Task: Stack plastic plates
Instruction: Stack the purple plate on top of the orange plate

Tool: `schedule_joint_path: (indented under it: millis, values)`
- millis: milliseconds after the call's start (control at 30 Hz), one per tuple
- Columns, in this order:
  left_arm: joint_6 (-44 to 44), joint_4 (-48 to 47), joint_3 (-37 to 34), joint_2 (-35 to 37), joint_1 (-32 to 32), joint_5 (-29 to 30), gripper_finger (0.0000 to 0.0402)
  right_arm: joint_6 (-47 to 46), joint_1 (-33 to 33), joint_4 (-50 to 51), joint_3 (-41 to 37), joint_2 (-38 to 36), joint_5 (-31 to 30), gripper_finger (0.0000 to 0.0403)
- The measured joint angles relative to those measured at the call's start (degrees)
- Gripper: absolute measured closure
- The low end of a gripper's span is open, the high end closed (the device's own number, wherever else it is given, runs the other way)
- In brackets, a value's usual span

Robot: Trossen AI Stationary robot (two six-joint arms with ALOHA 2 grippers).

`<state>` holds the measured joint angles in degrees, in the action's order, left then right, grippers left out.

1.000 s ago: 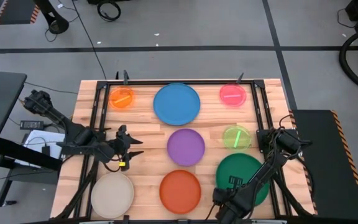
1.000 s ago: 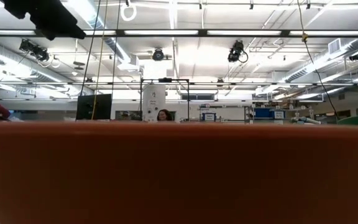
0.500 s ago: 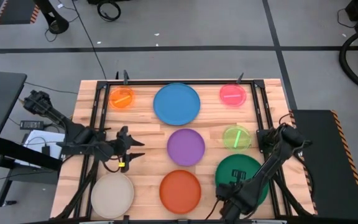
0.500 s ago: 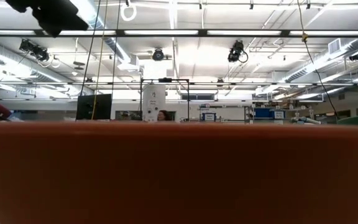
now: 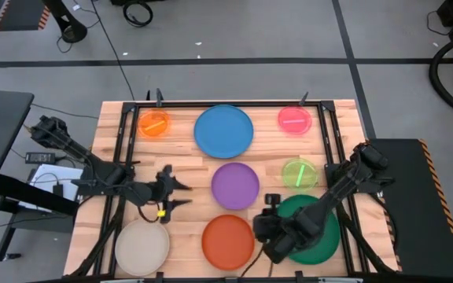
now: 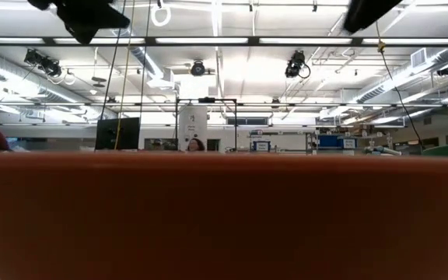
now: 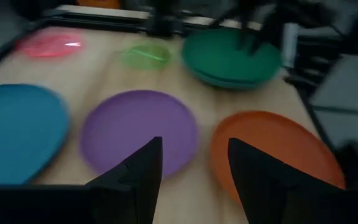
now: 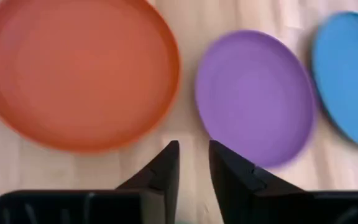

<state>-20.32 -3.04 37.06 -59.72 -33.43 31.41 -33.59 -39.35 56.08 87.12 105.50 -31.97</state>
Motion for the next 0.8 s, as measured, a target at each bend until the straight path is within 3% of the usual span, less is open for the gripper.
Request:
schedule_joint_path:
  millis: [100,200,400,600,800]
  values:
    - [4.01,3.89,0.0,-1.73,-1.91,-7.07,0.0214,4.41,2.46,-8.12,-3.15,0.17,5.83,0.0276]
    - [4.47,4.48,0.0,-1.13,-3.83,-7.6,0.0214,6.37,3.95,-12.49,-5.85,-0.25,9.86,0.0245]
    - [3.18,4.6,0.0,-0.2,-6.39,-7.51,0.0214,8.3,6.03,-14.77,-12.85,-4.64,10.38,0.0194]
    - [2.53,6.85,0.0,-2.53,-7.02,-7.49,0.0214,13.76,9.36,-27.28,-24.59,-6.04,11.03,0.0187]
    - [3.84,8.28,0.0,-4.18,-6.67,-6.88,0.0214,19.54,17.39,-31.0,-29.85,-5.25,15.51,0.0198]
